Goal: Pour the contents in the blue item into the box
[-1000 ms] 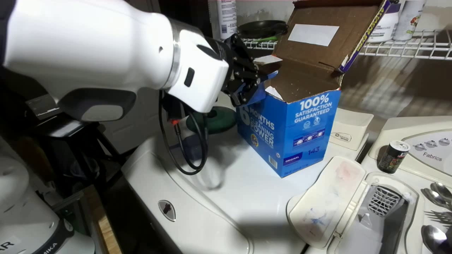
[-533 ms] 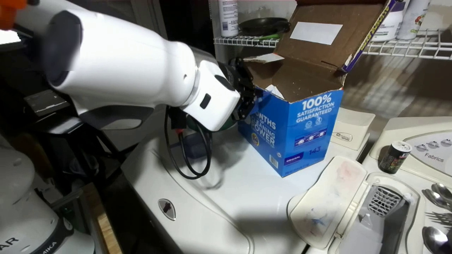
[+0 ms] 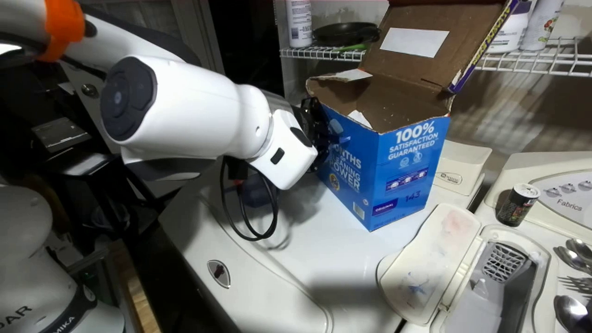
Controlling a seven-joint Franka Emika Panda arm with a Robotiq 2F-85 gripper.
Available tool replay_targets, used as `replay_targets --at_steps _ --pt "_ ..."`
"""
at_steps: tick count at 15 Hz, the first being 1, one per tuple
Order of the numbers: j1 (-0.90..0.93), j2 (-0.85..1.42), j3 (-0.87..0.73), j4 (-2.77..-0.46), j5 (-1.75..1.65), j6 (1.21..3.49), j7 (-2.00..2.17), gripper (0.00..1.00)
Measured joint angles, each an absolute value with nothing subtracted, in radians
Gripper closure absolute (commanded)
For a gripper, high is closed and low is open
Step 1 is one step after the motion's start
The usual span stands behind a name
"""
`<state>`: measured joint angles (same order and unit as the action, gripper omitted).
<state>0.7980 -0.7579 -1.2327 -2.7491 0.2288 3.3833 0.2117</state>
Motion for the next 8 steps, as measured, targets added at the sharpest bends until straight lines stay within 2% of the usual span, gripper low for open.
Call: replay_targets --at_steps 8 --pt "0.956 -0.755 -1.401 -2.749 0.229 3.464 0.215 0.99"
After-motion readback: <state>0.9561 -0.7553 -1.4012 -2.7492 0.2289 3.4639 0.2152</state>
